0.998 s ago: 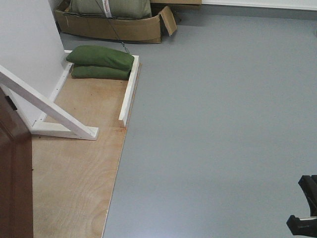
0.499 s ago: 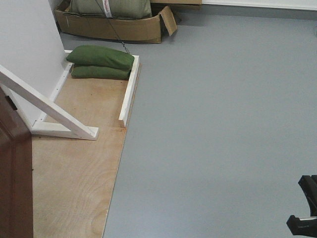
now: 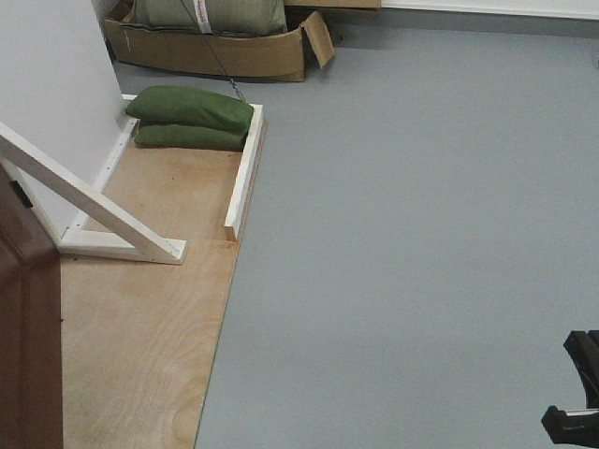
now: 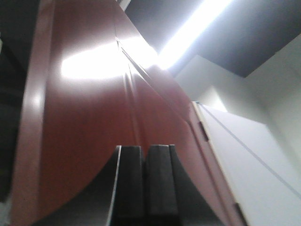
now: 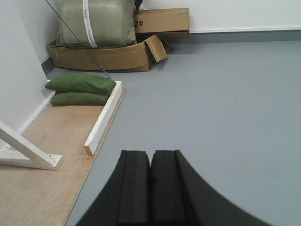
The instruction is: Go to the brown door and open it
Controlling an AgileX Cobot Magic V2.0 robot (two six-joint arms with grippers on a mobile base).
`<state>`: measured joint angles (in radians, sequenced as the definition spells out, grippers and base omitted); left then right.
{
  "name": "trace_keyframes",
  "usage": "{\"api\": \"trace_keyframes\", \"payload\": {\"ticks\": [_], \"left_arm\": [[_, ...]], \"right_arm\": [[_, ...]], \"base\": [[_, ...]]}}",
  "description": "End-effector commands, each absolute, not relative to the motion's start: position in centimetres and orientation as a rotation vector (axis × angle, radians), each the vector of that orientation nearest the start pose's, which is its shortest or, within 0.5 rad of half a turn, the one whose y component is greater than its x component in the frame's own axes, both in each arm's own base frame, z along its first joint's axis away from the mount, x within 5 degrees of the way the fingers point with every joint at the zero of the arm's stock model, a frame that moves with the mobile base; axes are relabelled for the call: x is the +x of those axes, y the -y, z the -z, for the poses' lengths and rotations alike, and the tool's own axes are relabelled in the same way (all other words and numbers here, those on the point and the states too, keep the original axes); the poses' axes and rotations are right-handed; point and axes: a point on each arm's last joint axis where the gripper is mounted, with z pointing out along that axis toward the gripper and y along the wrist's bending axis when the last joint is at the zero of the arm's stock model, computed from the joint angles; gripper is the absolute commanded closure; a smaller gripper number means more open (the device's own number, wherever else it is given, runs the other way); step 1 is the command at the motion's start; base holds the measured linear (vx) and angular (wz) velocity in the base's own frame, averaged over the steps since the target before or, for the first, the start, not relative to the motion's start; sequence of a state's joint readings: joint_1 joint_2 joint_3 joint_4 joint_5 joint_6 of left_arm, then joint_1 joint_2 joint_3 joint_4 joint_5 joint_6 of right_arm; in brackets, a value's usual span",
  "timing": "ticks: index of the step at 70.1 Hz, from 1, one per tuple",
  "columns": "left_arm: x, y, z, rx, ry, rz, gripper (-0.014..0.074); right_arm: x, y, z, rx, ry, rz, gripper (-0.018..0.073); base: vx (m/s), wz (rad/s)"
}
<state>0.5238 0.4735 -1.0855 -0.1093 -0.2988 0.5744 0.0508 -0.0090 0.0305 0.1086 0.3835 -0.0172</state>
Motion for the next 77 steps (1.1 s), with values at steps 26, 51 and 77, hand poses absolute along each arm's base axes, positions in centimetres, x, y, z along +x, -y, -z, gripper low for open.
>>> {"api": "trace_keyframes", "payload": {"ticks": [26,51,77], "left_arm": [[-4.3,1.0,-57.4,-0.236,-0.155,-1.258,0.0580],[-7.1,-3.0,-54.7,-0.944,0.146,-1.369,0.0580],[-4.6,-7.4,-52.2,-1.357,-0.279,-1.664,0.0580]], "right_arm": [[5.3,-0.5,-17.6,-0.004,-1.794,-0.114,0.0559],[5.3,-0.5,-17.6,-0.004,-1.795,-0.114,0.0559],[5.3,-0.5,-17.6,-0.004,-1.795,-0.114,0.0559]], "base": [[0.00,0.00],[0.00,0.00],[0.00,0.00]]}}
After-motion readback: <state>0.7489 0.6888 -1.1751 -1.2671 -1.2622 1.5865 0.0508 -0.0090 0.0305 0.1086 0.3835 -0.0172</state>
